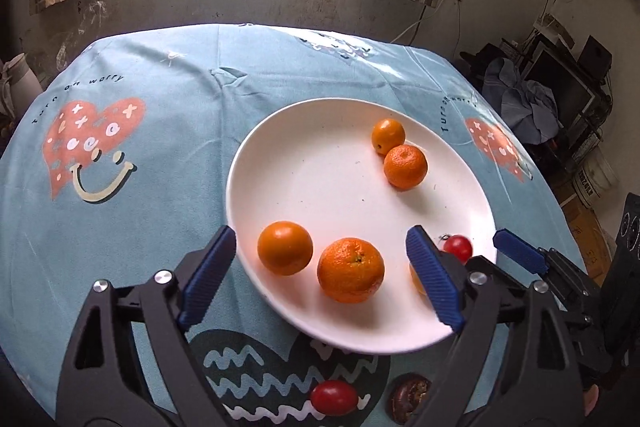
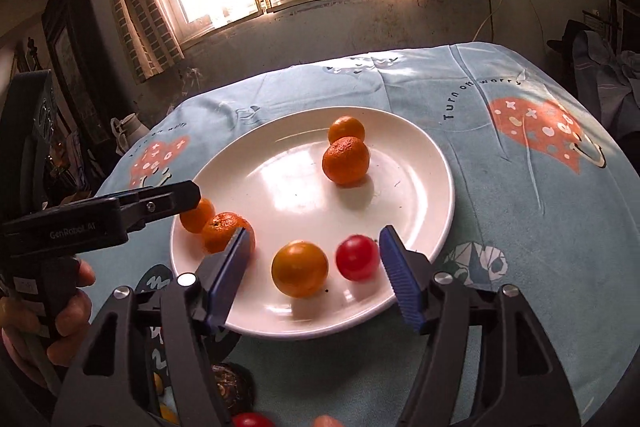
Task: Organize fruits
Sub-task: 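Carry the tomato and orange to the white plate and release both, then grasp a dark brown round fruit with the right tool while the left tool grasps a red plum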
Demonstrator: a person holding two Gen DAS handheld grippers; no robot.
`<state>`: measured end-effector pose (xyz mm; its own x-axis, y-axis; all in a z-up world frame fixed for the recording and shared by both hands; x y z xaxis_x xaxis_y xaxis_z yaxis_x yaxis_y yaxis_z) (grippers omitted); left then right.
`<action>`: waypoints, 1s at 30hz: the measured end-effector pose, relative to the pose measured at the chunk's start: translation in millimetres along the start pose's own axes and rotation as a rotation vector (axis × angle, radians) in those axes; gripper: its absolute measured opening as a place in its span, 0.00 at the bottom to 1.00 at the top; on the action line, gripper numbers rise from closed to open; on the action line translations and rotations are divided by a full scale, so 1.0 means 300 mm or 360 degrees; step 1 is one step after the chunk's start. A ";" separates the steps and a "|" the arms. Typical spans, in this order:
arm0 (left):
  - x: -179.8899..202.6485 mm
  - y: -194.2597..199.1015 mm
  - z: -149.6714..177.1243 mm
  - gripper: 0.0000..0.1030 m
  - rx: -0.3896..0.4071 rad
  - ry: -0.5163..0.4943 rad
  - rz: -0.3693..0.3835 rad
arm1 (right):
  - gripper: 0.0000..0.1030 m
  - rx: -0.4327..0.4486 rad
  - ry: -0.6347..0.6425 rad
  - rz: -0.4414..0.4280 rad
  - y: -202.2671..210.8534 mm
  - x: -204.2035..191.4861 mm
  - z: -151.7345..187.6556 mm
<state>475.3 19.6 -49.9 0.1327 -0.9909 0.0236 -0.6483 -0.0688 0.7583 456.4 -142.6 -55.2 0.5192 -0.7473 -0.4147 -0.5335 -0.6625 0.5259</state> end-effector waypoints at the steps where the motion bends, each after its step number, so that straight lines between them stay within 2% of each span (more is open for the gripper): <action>1: -0.003 0.030 0.006 0.86 0.0008 -0.0012 0.0013 | 0.65 0.0010 0.0016 -0.0005 0.025 -0.019 -0.002; 3: -0.018 0.102 0.034 0.87 0.0039 -0.0044 0.0003 | 0.68 0.0037 0.0077 -0.0004 0.083 -0.062 0.005; 5: -0.045 0.180 0.084 0.93 0.0083 -0.0063 -0.0010 | 0.73 0.0022 0.0137 -0.0027 0.130 -0.104 0.037; 8: -0.106 0.268 0.198 0.95 0.0115 -0.0012 -0.0019 | 0.75 -0.0084 0.0178 -0.0172 0.156 -0.156 0.132; 13: -0.194 0.310 0.395 0.95 0.0061 0.0076 -0.0024 | 0.75 -0.0317 0.0195 -0.0372 0.179 -0.226 0.319; 17: -0.250 0.294 0.505 0.95 0.0004 0.0124 -0.0081 | 0.75 -0.0373 0.0324 -0.0356 0.213 -0.290 0.402; 21: -0.282 0.299 0.519 0.95 0.0020 0.0175 -0.0118 | 0.75 -0.0466 0.0413 -0.0396 0.206 -0.335 0.460; 25: -0.281 0.311 0.516 0.95 0.0047 0.0168 -0.0131 | 0.74 -0.0560 0.0530 -0.0328 0.185 -0.361 0.509; 28: -0.284 0.316 0.514 0.95 0.0058 0.0165 -0.0165 | 0.68 -0.0612 0.0522 -0.0338 0.175 -0.354 0.526; 30: -0.286 0.319 0.510 0.95 0.0058 0.0174 -0.0152 | 0.60 -0.0638 0.0517 -0.0336 0.169 -0.347 0.533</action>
<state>287.2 80.1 -79.1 0.2748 -0.9612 0.0249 -0.6553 -0.1682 0.7364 268.5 -106.6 -104.2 0.8004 -0.5038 -0.3249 -0.1324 -0.6771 0.7239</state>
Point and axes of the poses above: each gripper's, at about its wrist camera, not at the fingertips, and y roughly against the way its jaws point, x to its right, z to its underside, the point moved 6 cm from there along -y, roughly the way its jaws point, and after that the axes turned 15 degrees about -z, right-handed, at the moved point
